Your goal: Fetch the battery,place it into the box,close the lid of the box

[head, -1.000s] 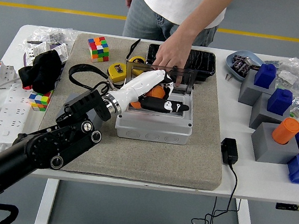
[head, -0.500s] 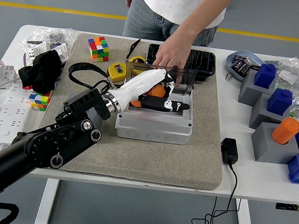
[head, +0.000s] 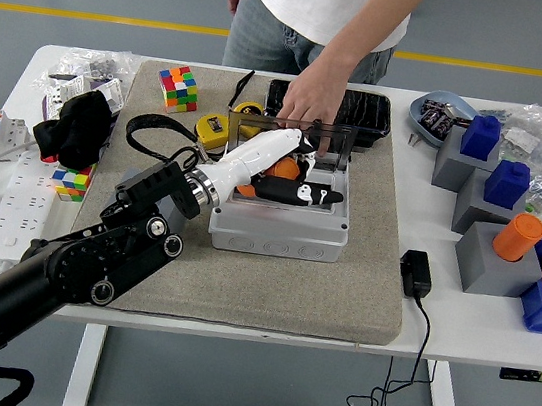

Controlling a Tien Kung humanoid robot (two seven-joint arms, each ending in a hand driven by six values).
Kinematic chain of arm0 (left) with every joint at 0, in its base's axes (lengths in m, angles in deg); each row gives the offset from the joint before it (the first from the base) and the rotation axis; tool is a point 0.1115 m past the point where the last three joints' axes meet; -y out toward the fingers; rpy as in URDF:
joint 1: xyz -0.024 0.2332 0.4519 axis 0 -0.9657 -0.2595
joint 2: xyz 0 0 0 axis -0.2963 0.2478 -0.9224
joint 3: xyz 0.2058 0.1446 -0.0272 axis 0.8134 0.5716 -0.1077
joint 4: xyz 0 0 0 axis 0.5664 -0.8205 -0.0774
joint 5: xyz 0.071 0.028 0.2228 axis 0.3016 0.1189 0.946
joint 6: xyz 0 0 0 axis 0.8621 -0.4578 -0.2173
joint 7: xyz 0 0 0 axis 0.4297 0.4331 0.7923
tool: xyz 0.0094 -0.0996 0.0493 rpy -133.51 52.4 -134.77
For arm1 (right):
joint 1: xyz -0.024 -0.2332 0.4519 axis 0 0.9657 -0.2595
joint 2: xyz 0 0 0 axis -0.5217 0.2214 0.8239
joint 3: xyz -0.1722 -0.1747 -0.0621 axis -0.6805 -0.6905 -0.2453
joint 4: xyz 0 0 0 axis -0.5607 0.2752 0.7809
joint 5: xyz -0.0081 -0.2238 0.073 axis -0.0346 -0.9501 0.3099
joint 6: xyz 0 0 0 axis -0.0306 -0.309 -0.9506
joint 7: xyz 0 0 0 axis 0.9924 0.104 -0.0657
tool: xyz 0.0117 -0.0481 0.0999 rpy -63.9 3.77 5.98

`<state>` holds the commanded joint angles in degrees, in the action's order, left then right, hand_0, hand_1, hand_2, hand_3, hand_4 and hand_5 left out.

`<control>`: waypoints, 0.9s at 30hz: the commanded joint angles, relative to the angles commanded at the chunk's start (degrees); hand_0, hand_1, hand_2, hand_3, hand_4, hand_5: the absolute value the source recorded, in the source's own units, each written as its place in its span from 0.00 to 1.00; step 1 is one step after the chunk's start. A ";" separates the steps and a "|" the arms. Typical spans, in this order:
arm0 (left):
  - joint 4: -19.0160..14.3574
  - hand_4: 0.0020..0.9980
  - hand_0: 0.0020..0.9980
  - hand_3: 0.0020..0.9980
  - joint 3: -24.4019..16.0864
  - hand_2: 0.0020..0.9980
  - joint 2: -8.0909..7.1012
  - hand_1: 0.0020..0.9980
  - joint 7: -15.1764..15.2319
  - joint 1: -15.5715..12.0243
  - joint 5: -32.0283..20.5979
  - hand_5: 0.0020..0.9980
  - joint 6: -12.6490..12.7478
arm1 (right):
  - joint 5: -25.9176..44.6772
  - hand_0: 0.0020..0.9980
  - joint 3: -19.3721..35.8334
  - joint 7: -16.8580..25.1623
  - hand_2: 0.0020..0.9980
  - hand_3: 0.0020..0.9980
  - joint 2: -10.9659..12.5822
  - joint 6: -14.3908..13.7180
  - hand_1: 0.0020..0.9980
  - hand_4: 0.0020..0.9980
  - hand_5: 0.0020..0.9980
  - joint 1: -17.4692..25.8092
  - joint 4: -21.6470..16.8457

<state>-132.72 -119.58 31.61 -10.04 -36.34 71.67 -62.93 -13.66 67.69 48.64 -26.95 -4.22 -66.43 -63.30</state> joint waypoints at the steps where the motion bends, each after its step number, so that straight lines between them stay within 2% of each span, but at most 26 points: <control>1: 0.00 1.00 0.17 0.15 -0.01 0.16 0.00 0.14 -0.04 0.00 0.03 0.73 -0.16 | 0.04 0.84 -0.05 0.00 0.78 0.81 0.00 0.01 0.82 1.00 1.00 0.01 -0.01; 2: 0.00 1.00 0.27 0.29 -0.04 0.29 0.00 0.34 -0.12 0.01 0.13 0.75 -0.45 | 0.08 0.84 -0.11 0.00 0.78 0.81 0.00 0.02 0.82 1.00 1.00 0.01 -0.01; 7: 0.05 1.00 0.27 0.29 -0.35 0.29 0.00 0.34 -0.23 0.02 0.39 0.75 -1.22 | 0.20 0.84 -0.24 0.02 0.78 0.81 0.04 0.01 0.82 1.00 1.00 -0.06 -0.04; 8: 0.08 1.00 0.61 0.52 -0.37 0.57 0.00 0.63 -0.23 0.02 0.39 0.76 -1.38 | 0.21 0.84 -0.25 0.01 0.78 0.81 0.06 0.02 0.82 1.00 1.00 -0.08 -0.04; 13: -0.02 1.00 0.61 0.52 -0.46 0.57 0.00 0.63 -0.18 0.11 0.43 0.76 -2.00 | 0.15 0.84 -0.16 -0.03 0.78 0.81 0.10 0.08 0.82 1.00 1.00 -0.17 0.00; 14: -0.06 1.00 0.78 0.61 -0.55 0.68 0.00 0.73 -0.19 0.14 0.51 0.76 -2.16 | 0.18 0.84 -0.20 -0.03 0.78 0.81 0.11 0.08 0.82 1.00 1.00 -0.17 -0.01; 19: -0.37 1.00 0.78 0.61 -0.93 0.68 0.00 0.73 -0.35 0.22 0.73 0.76 -3.06 | 0.31 0.84 -0.25 0.01 0.78 0.81 0.11 0.10 0.82 1.00 1.00 -0.24 -0.04; 20: -0.49 1.00 0.84 0.67 -0.88 0.73 0.00 0.79 -0.34 0.21 0.62 0.77 -3.13 | 0.30 0.84 -0.23 0.02 0.78 0.81 0.11 0.10 0.82 1.00 1.00 -0.24 -0.04; 22: -0.95 1.00 0.84 0.67 -0.87 0.73 0.00 0.79 -0.48 0.16 0.54 0.77 -3.48 | 0.33 0.84 -0.24 0.02 0.78 0.81 0.10 0.13 0.82 1.00 1.00 -0.23 -0.03; 25: -2.82 1.00 0.84 0.67 -1.12 0.73 0.00 0.79 -1.74 -0.06 0.44 0.77 -5.58 | 0.36 0.84 -0.25 0.01 0.78 0.81 0.09 0.16 0.82 1.00 1.00 -0.23 -0.04; 26: -3.59 1.00 0.75 0.66 -1.28 0.72 0.00 0.74 -2.50 -0.10 0.08 0.78 -6.66 | 0.38 0.83 -0.23 0.02 0.78 0.81 0.09 0.16 0.82 1.00 1.00 -0.24 -0.05; 27: -4.45 1.00 0.75 0.66 -1.41 0.72 0.00 0.74 -3.35 -0.13 -0.23 0.78 -8.37 | 0.40 0.83 -0.22 0.03 0.78 0.81 0.09 0.16 0.82 1.00 1.00 -0.25 -0.06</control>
<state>-137.16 -120.99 31.61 -13.39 -36.47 71.44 -71.30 -13.26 67.47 48.67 -26.86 -4.06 -66.68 -63.36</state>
